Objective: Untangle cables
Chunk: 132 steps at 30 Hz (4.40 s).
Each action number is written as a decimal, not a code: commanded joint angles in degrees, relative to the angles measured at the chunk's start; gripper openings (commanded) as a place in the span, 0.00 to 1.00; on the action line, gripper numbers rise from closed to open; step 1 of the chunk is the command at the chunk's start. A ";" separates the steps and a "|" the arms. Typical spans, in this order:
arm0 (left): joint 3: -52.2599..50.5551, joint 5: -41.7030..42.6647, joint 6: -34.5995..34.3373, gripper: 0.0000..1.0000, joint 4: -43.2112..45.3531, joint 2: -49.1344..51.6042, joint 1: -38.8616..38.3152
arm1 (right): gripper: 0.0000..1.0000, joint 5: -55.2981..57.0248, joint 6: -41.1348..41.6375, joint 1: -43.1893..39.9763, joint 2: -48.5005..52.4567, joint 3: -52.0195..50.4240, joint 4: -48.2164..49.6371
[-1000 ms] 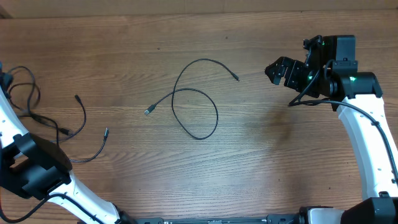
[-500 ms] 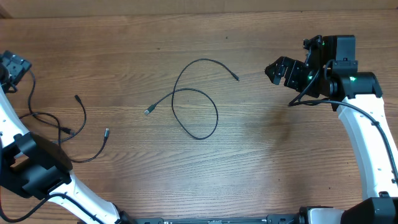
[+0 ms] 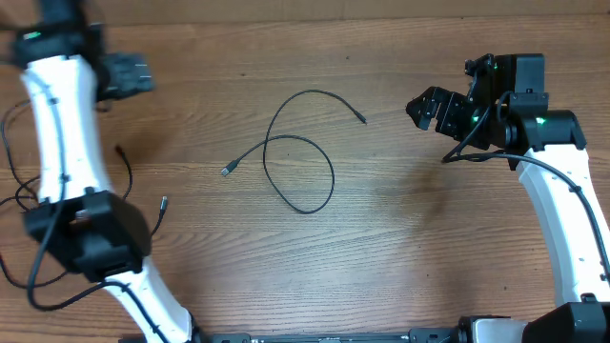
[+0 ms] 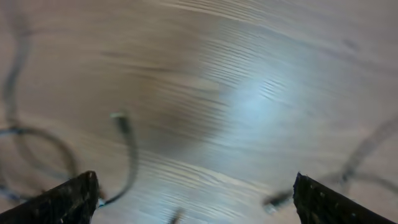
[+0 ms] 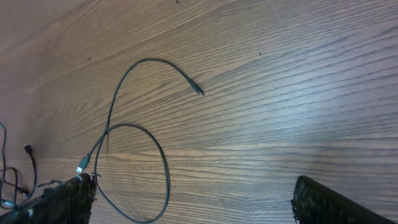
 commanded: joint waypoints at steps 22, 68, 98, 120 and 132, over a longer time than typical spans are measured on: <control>-21.73 2.10 -21.46 0.99 2.21 -0.42 -34.49 | 1.00 1.07 -1.99 -12.94 -0.09 1.16 -0.98; -44.02 5.33 -40.39 0.04 18.97 -0.52 -42.03 | 1.00 1.07 -3.50 -13.09 -0.09 1.16 -2.49; 26.16 -1.29 -17.62 0.04 -17.68 -1.18 -22.80 | 1.00 1.09 -3.50 -13.09 0.24 1.14 -3.52; 32.85 -1.29 -23.91 0.04 -21.07 -1.27 15.45 | 1.00 1.07 -3.50 -13.07 1.51 1.14 -3.98; 32.68 -5.99 -25.64 0.04 -21.05 -1.25 26.86 | 1.00 1.05 -3.45 -13.07 1.51 1.14 -4.20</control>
